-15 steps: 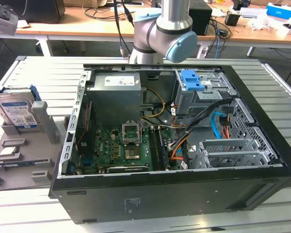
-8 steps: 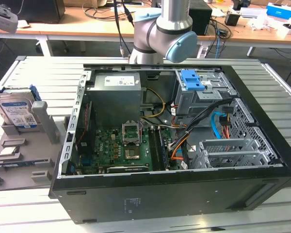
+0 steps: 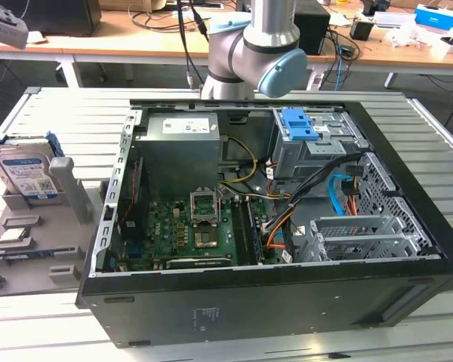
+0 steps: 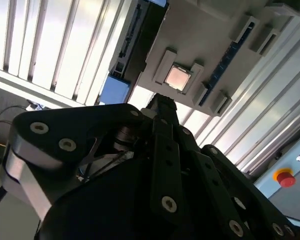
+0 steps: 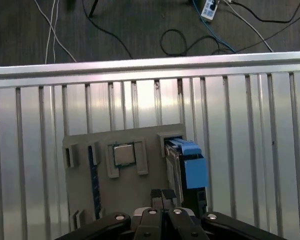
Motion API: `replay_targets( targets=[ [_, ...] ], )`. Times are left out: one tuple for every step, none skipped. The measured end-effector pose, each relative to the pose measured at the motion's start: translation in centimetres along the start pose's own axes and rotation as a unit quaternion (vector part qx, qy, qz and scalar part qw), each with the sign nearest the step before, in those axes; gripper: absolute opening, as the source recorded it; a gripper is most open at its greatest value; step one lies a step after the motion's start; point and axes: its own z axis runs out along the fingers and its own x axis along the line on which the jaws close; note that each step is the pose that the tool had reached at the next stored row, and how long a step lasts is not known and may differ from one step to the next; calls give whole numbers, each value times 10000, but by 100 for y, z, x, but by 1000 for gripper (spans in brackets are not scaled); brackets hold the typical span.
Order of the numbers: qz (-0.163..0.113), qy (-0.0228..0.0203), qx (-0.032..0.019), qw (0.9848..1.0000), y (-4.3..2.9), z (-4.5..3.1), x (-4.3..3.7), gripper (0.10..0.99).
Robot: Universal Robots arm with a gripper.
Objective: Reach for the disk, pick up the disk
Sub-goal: 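Pick up the disk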
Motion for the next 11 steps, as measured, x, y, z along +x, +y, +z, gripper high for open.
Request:
replay_targets(
  targets=[
    [-53, 2, 0, 10000, 0, 0, 0, 106],
    [-114, 4, 0, 9999, 0, 0, 0, 106],
    [-169, 6, 0, 9999, 0, 0, 0, 106],
    [-272, 10, 0, 9996, 0, 0, 0, 106],
    [-392, 15, 0, 9992, 0, 0, 0, 106],
    [-453, 17, 0, 9990, 0, 0, 0, 106],
    [-457, 17, 0, 9990, 0, 0, 0, 106],
    [-457, 17, 0, 9990, 0, 0, 0, 106],
    [-456, 17, 0, 9990, 0, 0, 0, 106],
    [-452, 16, 0, 9990, 0, 0, 0, 106],
    [-441, 16, 0, 9990, 0, 0, 0, 106]
  ],
)
